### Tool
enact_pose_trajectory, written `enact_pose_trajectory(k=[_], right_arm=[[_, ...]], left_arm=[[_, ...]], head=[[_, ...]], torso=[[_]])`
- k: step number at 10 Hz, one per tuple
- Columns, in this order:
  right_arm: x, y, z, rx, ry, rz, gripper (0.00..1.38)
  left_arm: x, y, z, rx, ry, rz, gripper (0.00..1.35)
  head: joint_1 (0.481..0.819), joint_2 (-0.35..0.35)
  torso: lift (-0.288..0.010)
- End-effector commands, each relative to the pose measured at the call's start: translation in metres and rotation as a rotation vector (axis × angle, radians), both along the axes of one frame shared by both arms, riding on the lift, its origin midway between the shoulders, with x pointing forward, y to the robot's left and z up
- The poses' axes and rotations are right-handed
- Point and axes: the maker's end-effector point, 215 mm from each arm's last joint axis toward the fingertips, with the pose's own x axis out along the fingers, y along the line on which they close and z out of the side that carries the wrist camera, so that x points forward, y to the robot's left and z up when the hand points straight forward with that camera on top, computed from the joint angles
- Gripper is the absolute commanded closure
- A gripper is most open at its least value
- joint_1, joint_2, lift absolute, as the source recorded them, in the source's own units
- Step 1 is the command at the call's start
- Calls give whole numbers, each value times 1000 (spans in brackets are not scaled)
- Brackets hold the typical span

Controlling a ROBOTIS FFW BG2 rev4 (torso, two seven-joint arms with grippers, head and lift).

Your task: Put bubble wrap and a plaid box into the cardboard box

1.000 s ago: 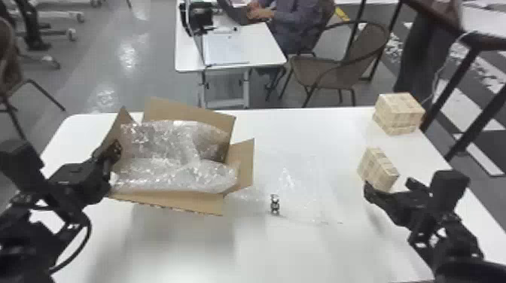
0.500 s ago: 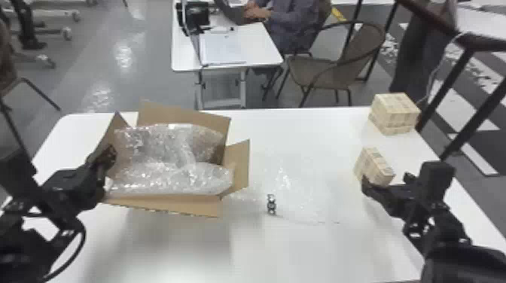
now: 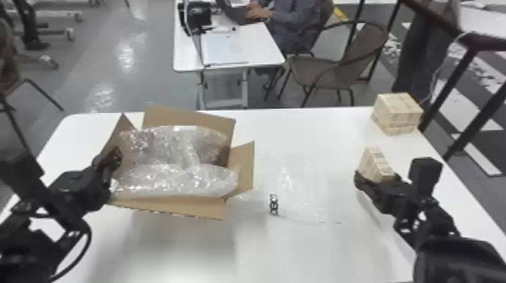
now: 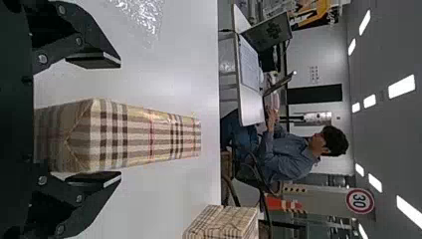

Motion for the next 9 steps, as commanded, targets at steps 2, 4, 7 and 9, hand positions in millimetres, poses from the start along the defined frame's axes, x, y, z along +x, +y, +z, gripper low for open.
enact_pose_trajectory(k=[2,4,7,9], right_arm=[[-6,10,16,18,-16,20,889],[-18,6,25,20,-30,0,952],[-19,6,56,40,-89,-26,1072],[-9,32,122,43,-175,26,1072]], left_arm=[[2,-4,0,-4,0,-6,1210],[2,-5,-1,-4,1,-8,1210],[2,-6,-4,-4,5,-8,1210],[2,-6,-3,-1,4,-9,1210]], head=[[695,-31],[695,-28],[695,-35],[695,-29]], torso=[[-108],[-108],[-108],[-108]])
